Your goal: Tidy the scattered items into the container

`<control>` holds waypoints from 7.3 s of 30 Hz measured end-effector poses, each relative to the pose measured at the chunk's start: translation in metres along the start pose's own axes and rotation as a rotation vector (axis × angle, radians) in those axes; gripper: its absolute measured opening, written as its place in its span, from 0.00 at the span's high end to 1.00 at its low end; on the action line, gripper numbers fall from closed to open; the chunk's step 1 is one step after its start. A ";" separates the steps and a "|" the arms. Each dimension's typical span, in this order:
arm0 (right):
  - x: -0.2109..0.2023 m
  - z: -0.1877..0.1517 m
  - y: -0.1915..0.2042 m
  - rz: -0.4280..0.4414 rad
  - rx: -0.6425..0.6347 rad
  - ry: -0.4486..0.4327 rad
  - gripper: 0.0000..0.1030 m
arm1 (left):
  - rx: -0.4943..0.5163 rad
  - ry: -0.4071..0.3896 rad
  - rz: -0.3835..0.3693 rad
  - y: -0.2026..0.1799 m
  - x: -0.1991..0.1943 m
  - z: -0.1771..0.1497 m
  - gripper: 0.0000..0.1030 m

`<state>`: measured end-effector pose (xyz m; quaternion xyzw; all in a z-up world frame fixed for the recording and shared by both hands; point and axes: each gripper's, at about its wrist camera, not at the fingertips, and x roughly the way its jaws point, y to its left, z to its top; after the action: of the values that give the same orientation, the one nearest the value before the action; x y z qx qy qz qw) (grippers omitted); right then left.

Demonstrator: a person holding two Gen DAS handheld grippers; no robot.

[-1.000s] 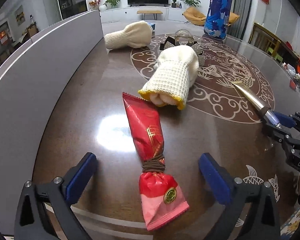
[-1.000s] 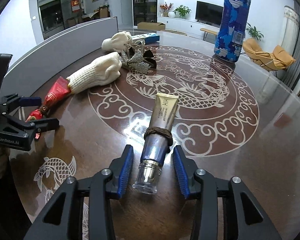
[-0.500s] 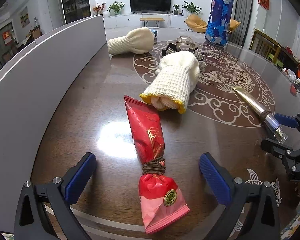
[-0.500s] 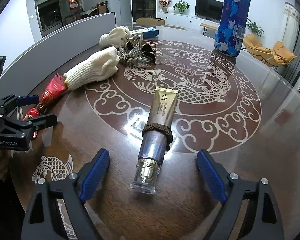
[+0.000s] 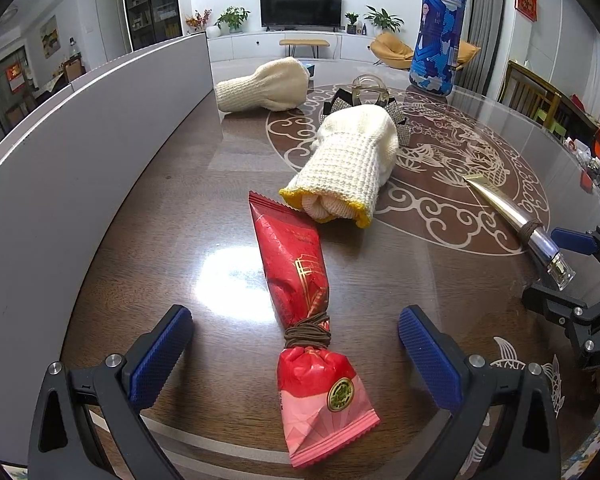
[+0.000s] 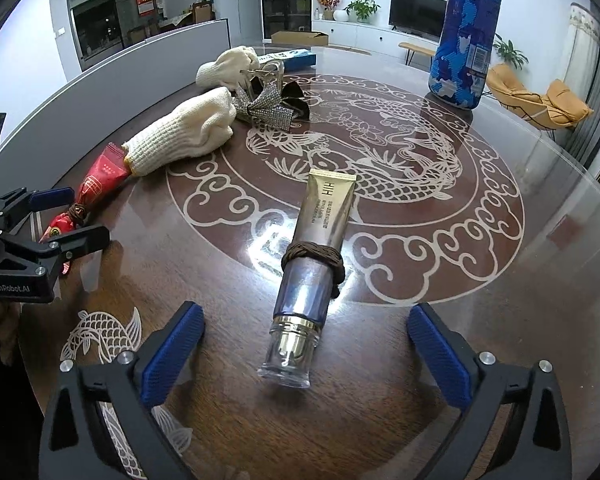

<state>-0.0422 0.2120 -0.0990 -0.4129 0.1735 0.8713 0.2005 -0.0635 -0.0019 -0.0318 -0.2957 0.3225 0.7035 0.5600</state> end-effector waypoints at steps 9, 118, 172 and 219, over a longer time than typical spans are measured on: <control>0.000 0.000 0.000 0.003 -0.004 0.001 0.00 | 0.000 0.000 0.000 0.000 0.000 0.000 0.00; -0.028 0.103 -0.003 0.149 -0.115 0.447 0.73 | 0.077 0.134 -0.149 0.027 -0.063 0.043 0.79; 0.045 0.227 0.421 0.566 -0.253 0.281 0.72 | -0.309 0.191 0.115 0.377 -0.098 0.034 0.85; -0.016 -0.023 0.034 -0.047 0.102 -0.013 0.00 | 0.119 0.166 -0.080 -0.019 0.008 0.020 0.00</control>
<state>-0.0348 0.1687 -0.0960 -0.4005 0.2065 0.8591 0.2428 -0.0479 0.0215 -0.0277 -0.3319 0.3968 0.6334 0.5755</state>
